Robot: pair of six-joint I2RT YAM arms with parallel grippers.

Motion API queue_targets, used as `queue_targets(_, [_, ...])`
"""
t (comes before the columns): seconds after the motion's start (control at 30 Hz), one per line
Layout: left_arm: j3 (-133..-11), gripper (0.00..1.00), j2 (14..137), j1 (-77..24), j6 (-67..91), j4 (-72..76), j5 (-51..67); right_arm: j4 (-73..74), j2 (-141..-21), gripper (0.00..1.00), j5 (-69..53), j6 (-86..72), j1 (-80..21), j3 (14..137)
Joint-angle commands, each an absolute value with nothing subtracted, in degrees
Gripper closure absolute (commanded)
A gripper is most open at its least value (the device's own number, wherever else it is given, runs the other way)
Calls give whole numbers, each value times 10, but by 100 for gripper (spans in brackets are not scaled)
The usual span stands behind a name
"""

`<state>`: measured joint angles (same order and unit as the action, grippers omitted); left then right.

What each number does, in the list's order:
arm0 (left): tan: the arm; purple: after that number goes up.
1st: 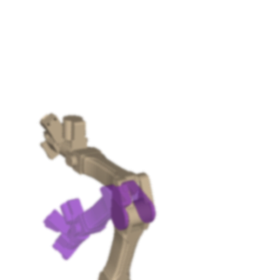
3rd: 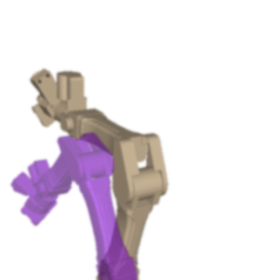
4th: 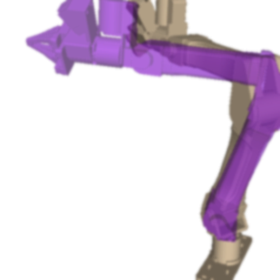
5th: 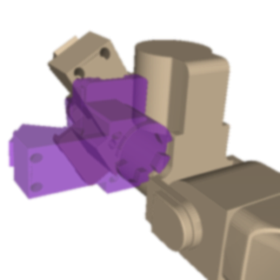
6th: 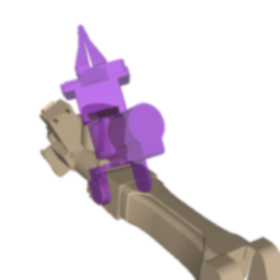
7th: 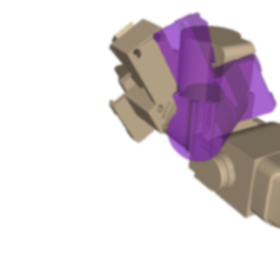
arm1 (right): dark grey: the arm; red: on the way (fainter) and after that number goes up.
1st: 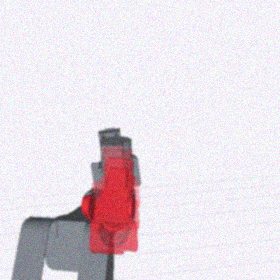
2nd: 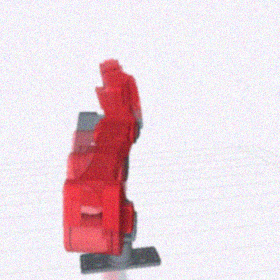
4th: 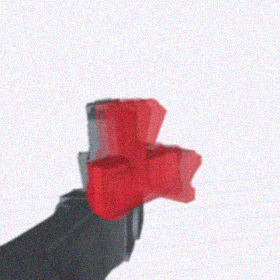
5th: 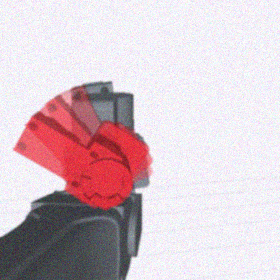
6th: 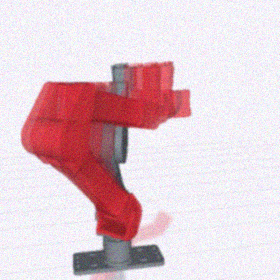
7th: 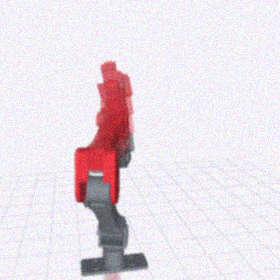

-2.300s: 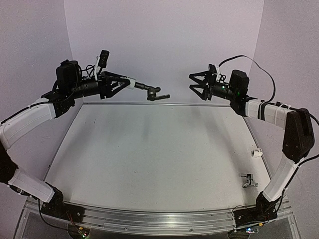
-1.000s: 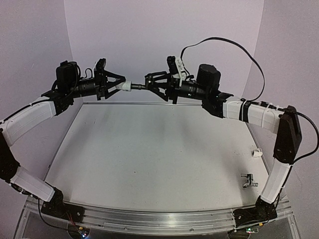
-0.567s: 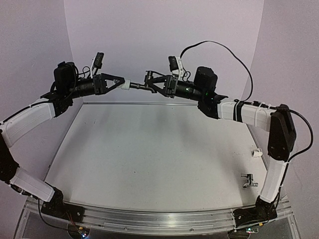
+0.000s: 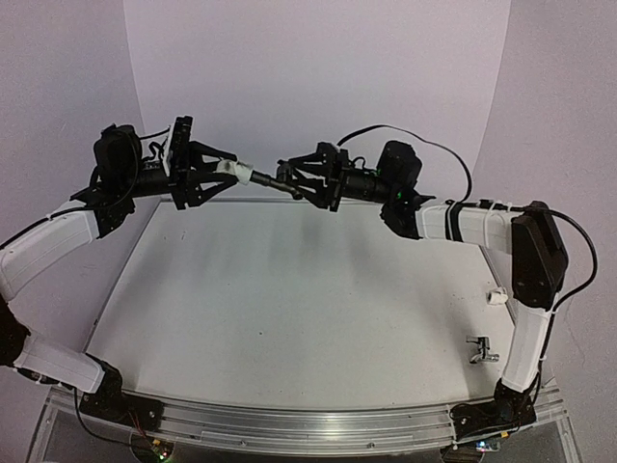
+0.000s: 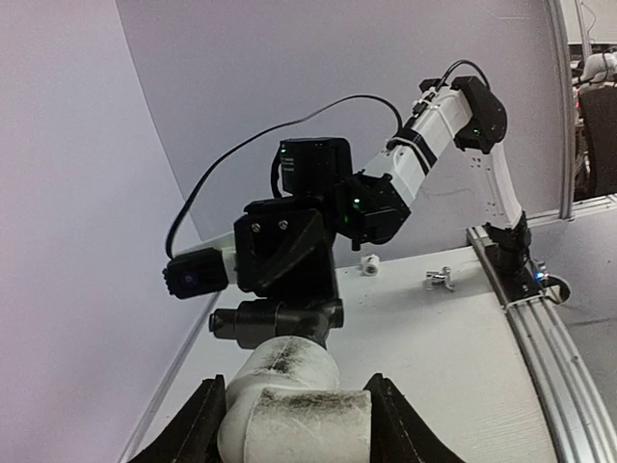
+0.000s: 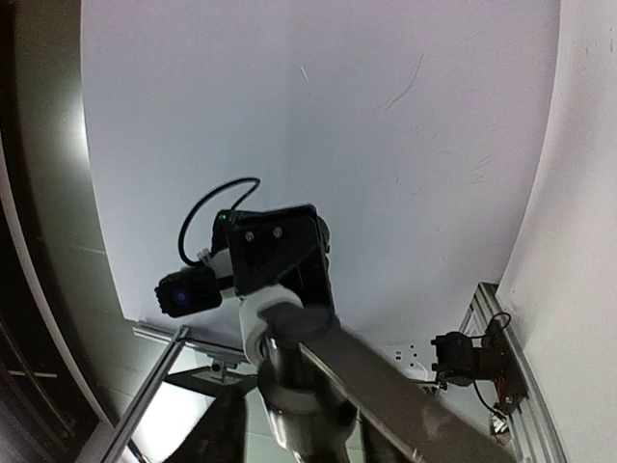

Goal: Install the water faucets

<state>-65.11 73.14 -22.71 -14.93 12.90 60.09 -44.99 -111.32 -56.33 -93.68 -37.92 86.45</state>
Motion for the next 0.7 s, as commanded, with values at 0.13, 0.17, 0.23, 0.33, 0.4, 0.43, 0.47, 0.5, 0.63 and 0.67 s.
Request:
queue_targets(0.13, [-693,100,702,-237,46,157,407,-384,-1013,24,-538,-610,-273,787])
queue_targets(0.17, [-691,100,700,-236,88,157,383,-360,-1011,22,-550,-543,-272,794])
queue_targets(0.23, [-689,100,700,-236,160,155,349,-300,-1001,19,-553,-401,-278,809])
queue_targets(0.33, [-698,100,714,-235,281,143,342,-209,-978,15,-507,-154,-297,825])
queue_targets(0.4, [-722,100,728,-231,335,97,357,-178,-960,11,-468,-12,-320,820])
queue_targets(0.43, [-746,100,736,-229,347,59,369,-172,-954,9,-442,52,-333,819])
queue_targets(0.47, [-765,100,744,-227,351,32,378,-170,-953,8,-431,99,-343,819])
queue_targets(0.5, [-781,100,751,-226,354,-4,384,-170,-953,7,-424,135,-352,822])
queue_targets(0.63, [-813,100,762,-225,375,-74,403,-186,-972,7,-432,195,-378,844])
queue_targets(0.67, [-816,100,764,-225,383,-76,414,-195,-980,6,-434,199,-383,850])
